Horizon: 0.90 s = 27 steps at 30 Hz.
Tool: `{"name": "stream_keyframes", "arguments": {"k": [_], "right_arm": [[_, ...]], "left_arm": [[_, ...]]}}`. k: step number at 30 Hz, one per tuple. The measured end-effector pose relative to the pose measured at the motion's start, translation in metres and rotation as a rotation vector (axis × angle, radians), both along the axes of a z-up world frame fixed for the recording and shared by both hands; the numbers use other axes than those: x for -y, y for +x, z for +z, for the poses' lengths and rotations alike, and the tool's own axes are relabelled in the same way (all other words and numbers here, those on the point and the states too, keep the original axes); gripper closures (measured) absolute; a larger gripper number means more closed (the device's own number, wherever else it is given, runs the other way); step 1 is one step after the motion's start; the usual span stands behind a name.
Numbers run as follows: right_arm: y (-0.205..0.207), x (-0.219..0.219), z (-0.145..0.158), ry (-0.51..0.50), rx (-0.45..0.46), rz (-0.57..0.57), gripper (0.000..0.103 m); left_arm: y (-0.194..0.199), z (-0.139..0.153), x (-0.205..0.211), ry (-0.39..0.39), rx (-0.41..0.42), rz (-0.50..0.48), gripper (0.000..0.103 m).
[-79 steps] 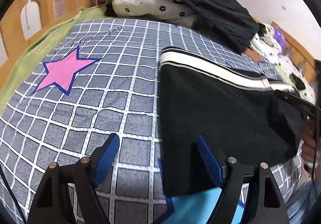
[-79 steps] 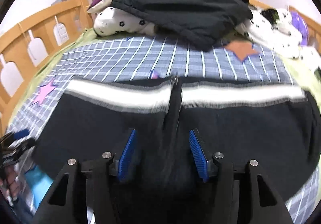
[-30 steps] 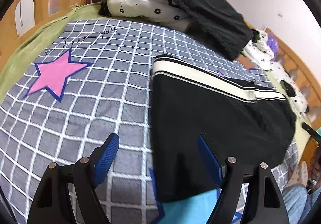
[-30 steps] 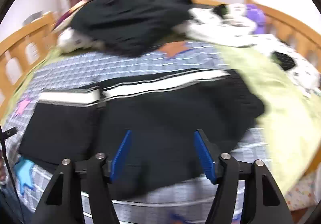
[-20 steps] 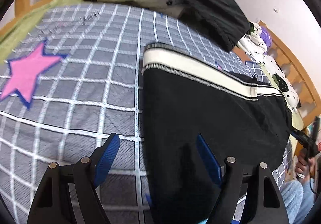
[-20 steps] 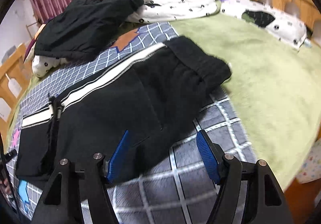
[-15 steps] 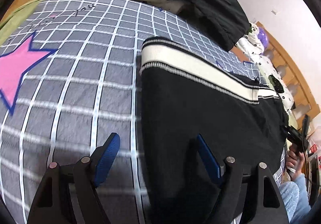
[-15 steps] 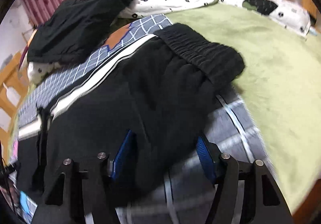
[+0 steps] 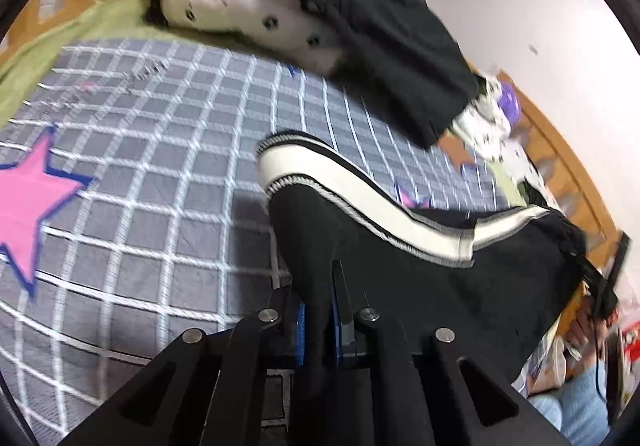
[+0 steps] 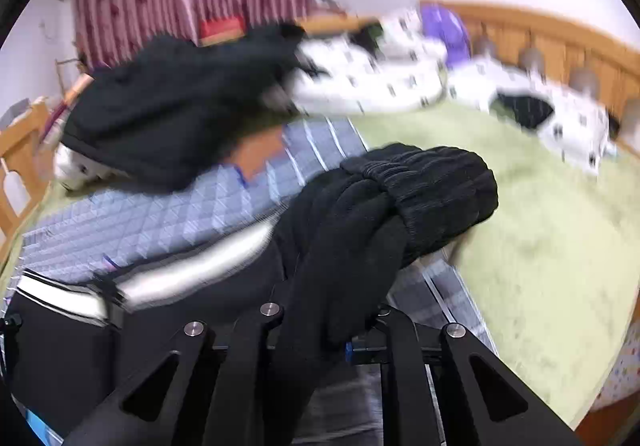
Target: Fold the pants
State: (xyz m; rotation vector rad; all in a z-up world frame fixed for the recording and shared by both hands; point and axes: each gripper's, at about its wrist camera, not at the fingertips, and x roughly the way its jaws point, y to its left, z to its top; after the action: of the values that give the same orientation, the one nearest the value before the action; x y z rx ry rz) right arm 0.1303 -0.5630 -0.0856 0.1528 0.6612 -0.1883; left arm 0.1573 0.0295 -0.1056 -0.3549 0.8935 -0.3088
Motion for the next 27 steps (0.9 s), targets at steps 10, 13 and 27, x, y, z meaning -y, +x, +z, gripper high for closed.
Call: {"name": "stream_keyframes", "arguments": {"k": [10, 13, 27], "right_arm": [[-0.020, -0.129, 0.095, -0.020, 0.198, 0.238, 0.091], [-0.015, -0.156, 0.085, 0.050, 0.191, 0.314, 0.091], [-0.033, -0.102, -0.058, 0.030, -0.429, 0.238, 0.061]], "left_arm": [[-0.028, 0.051, -0.089, 0.084, 0.081, 0.140, 0.093], [-0.034, 0.052, -0.125, 0.190, 0.071, 0.193, 0.093], [-0.032, -0.001, -0.164, 0.334, -0.111, 0.324, 0.036]]}}
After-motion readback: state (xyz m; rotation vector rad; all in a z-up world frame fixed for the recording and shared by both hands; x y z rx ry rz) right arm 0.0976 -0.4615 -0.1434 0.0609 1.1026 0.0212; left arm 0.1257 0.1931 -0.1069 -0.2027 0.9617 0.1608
